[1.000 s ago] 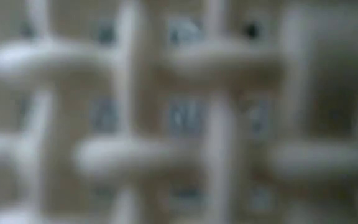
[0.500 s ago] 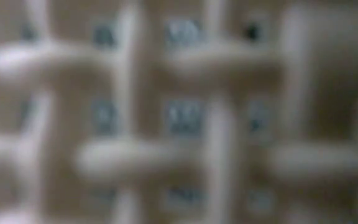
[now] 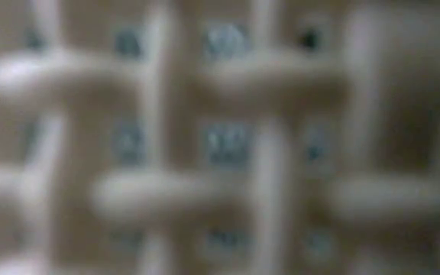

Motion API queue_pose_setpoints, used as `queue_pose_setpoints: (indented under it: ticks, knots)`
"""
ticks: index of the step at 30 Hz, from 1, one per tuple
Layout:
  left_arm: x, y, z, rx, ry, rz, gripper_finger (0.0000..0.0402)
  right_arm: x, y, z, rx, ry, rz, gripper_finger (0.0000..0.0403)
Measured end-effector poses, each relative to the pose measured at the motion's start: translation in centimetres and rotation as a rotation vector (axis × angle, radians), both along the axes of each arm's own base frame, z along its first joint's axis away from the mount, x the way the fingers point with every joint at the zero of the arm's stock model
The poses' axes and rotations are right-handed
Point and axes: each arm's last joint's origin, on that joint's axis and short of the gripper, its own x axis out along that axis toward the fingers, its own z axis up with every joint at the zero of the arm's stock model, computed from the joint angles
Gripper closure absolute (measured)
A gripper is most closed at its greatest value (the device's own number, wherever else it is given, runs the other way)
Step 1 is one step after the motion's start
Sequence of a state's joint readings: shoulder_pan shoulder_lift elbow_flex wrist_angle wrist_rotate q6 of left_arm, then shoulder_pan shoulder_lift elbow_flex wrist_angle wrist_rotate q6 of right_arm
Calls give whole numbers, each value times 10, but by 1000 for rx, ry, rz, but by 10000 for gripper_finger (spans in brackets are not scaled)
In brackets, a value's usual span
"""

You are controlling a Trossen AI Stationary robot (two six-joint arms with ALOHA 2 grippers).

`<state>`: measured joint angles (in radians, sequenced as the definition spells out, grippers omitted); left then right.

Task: Sort clothes
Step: Put the light blue shorts into the bottom white bin

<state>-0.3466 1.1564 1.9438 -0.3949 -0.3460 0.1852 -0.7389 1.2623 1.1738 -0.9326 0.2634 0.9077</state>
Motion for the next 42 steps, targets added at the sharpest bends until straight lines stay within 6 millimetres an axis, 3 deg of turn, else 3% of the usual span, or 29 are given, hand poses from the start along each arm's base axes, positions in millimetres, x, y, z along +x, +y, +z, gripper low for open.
queue_pose_setpoints:
  ticks: [8,13,18,26,31,35,42]
  knots:
    - [-2,1,-7,-7,78,-12,125,-8,-10,-24,12,7,-55,124]
    - [-2,1,-7,6,79,-8,125,-14,-14,-37,18,42,-50,147]
    - [-2,1,-8,25,90,-3,125,-18,-15,-50,39,73,-16,211]
    - [-2,1,-10,33,107,-2,125,-13,-9,-54,44,105,66,377]
    - [-1,0,-12,31,127,-4,125,-9,-5,-53,54,86,115,393]
    - [3,-1,-16,14,163,-13,125,-4,7,-33,8,19,169,400]
    - [15,-5,-21,49,208,-3,125,-12,33,30,-230,-92,182,402]
